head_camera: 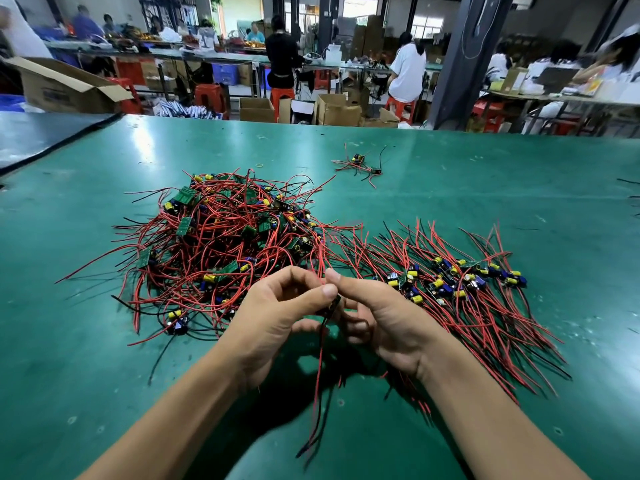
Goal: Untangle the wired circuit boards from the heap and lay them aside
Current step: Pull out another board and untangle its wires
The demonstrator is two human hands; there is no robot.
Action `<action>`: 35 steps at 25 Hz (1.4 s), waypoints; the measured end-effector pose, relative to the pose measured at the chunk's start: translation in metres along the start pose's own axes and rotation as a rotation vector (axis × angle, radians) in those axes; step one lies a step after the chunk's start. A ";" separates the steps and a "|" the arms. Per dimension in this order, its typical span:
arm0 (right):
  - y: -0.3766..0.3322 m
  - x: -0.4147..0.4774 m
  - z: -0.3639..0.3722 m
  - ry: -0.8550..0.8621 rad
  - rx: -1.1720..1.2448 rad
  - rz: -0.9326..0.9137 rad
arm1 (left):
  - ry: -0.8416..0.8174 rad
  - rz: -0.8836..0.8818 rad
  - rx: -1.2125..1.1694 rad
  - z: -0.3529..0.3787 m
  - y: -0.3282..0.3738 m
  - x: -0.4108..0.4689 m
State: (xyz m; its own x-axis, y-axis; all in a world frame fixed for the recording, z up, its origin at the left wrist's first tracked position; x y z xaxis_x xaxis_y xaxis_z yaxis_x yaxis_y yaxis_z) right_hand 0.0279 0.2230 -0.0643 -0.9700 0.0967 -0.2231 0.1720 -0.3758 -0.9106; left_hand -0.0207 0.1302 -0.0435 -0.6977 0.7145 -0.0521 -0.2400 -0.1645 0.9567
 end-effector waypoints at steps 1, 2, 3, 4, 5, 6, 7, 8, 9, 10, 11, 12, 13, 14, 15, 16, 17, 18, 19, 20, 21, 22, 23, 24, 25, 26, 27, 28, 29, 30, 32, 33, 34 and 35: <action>0.000 -0.001 0.001 -0.012 0.008 0.012 | 0.012 0.017 0.006 -0.001 0.002 -0.001; 0.000 -0.003 0.002 -0.031 0.025 0.016 | 0.020 0.024 0.018 -0.002 0.003 -0.001; -0.001 -0.003 0.004 -0.044 0.046 0.014 | 0.017 0.024 0.030 -0.002 0.004 -0.001; -0.002 -0.004 0.004 -0.043 0.062 0.005 | 0.008 0.026 0.053 -0.002 0.005 -0.002; -0.004 -0.004 0.003 -0.028 0.056 -0.012 | 0.007 0.040 0.104 -0.002 0.006 -0.003; -0.006 -0.004 0.001 -0.002 0.011 -0.041 | 0.016 0.065 0.184 -0.002 0.007 -0.003; -0.008 -0.005 -0.003 0.031 -0.073 -0.078 | 0.031 0.090 0.263 -0.002 0.007 -0.003; -0.011 -0.005 -0.004 0.063 -0.161 -0.122 | 0.047 0.107 0.323 -0.001 0.006 -0.004; -0.013 -0.005 -0.006 0.090 -0.217 -0.161 | 0.060 0.113 0.367 0.000 0.004 -0.004; -0.015 -0.005 -0.007 0.117 -0.229 -0.192 | 0.070 0.113 0.407 0.000 0.003 -0.004; -0.018 -0.005 -0.010 0.149 -0.220 -0.220 | 0.076 0.109 0.439 0.001 0.001 -0.003; -0.021 -0.005 -0.014 0.197 -0.215 -0.253 | 0.084 0.098 0.448 0.000 0.000 -0.003; -0.026 -0.006 -0.019 0.248 -0.213 -0.287 | 0.094 0.076 0.413 -0.002 -0.003 -0.001; -0.030 -0.007 -0.024 0.284 -0.208 -0.323 | 0.104 0.039 0.337 -0.004 -0.006 0.000; -0.033 -0.008 -0.026 0.298 -0.201 -0.354 | 0.101 -0.010 0.244 -0.005 -0.010 0.001; -0.036 -0.009 -0.026 0.292 -0.208 -0.379 | 0.075 -0.066 0.155 -0.003 -0.015 0.001; -0.037 -0.010 -0.024 0.279 -0.234 -0.397 | 0.031 -0.121 0.090 0.002 -0.020 0.001; -0.038 -0.011 -0.022 0.267 -0.269 -0.408 | -0.021 -0.165 0.056 0.007 -0.024 0.000; -0.039 -0.011 -0.020 0.264 -0.301 -0.416 | -0.065 -0.194 0.048 0.011 -0.026 -0.002; -0.040 -0.012 -0.021 0.270 -0.323 -0.423 | -0.089 -0.211 0.054 0.014 -0.028 -0.003; -0.042 -0.012 -0.022 0.283 -0.347 -0.425 | -0.094 -0.214 0.066 0.014 -0.028 -0.004; -0.043 -0.012 -0.023 0.294 -0.380 -0.421 | -0.088 -0.206 0.083 0.014 -0.027 -0.004; -0.043 -0.012 -0.023 0.297 -0.409 -0.405 | -0.087 -0.190 0.099 0.015 -0.026 -0.004; -0.041 -0.011 -0.023 0.283 -0.405 -0.374 | -0.089 -0.177 0.106 0.016 -0.025 -0.005; -0.037 -0.009 -0.020 0.245 -0.355 -0.330 | -0.092 -0.170 0.106 0.017 -0.025 -0.005; -0.032 -0.008 -0.015 0.189 -0.281 -0.282 | -0.089 -0.165 0.101 0.018 -0.025 -0.005; -0.027 -0.008 -0.009 0.135 -0.226 -0.236 | -0.076 -0.158 0.096 0.018 -0.025 -0.005; -0.023 -0.008 -0.006 0.094 -0.211 -0.202 | -0.052 -0.154 0.096 0.015 -0.025 -0.004; -0.020 -0.008 -0.003 0.073 -0.228 -0.181 | -0.027 -0.151 0.100 0.012 -0.025 -0.004; -0.018 -0.008 -0.004 0.072 -0.259 -0.176 | -0.017 -0.149 0.104 0.011 -0.024 -0.004; -0.020 -0.006 -0.009 0.119 -0.327 -0.204 | -0.026 -0.148 0.114 0.010 -0.022 -0.004; -0.023 -0.006 -0.012 0.150 -0.375 -0.240 | -0.028 -0.154 0.114 0.009 -0.022 -0.004; -0.028 -0.007 -0.015 0.183 -0.443 -0.288 | -0.028 -0.161 0.105 0.009 -0.022 -0.004; -0.035 -0.008 -0.017 0.211 -0.520 -0.337 | -0.030 -0.166 0.090 0.008 -0.021 -0.003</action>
State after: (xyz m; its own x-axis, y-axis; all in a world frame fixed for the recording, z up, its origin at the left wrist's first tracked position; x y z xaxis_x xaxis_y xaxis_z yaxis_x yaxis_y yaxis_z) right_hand 0.0321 0.2508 -0.0369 -0.9396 0.3304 0.0891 -0.0238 0.1965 -0.9802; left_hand -0.0078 0.1372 -0.0615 -0.6325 0.7472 -0.2042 -0.2875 0.0183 0.9576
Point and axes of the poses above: each hand's wrist, its own x-axis towards the middle knuckle, its own z-axis out of the palm, y = z × x, the point moved 9 cm from there along x, towards the middle knuckle, and after that the axes turned 4 degrees about x, right-handed, at the moved point
